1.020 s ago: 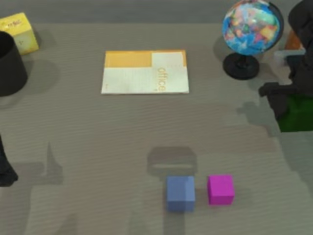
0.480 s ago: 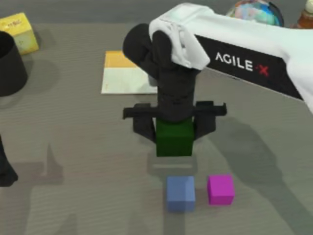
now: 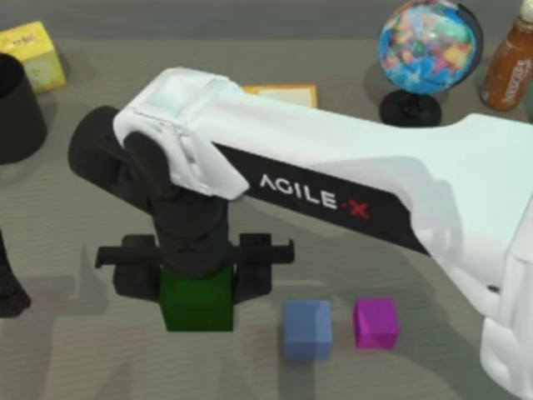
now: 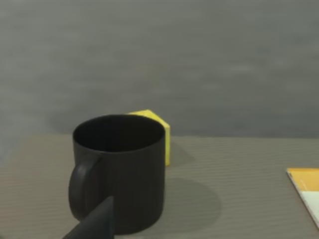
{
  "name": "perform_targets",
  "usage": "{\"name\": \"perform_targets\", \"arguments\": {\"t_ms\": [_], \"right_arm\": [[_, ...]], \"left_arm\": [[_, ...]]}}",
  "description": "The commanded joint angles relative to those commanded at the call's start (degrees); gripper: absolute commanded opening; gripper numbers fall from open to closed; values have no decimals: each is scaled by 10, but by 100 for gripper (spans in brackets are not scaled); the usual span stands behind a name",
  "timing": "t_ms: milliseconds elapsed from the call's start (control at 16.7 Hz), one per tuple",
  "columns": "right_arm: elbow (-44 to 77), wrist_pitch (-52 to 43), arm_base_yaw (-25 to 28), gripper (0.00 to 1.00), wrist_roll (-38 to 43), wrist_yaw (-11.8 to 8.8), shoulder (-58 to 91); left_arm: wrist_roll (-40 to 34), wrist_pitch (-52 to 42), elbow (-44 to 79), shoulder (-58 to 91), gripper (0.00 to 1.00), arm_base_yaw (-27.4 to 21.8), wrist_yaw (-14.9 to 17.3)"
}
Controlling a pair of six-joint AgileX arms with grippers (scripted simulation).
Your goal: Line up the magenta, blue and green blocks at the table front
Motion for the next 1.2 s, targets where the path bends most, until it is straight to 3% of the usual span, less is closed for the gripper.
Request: {"name": "perform_targets", "arguments": {"t_ms": [300, 720, 1020, 1200], "right_arm": [[-9, 11, -1, 0, 0, -1, -1], [-106, 129, 1, 0, 1, 0, 21], [-117, 141, 1, 0, 2, 0, 24], [-117, 141, 1, 23, 2, 0, 24]], "left_arm": [[0, 0, 0, 0, 100, 0, 0], [0, 0, 0, 0, 100, 0, 0], [0, 0, 0, 0, 100, 0, 0], [0, 0, 0, 0, 100, 0, 0]]}}
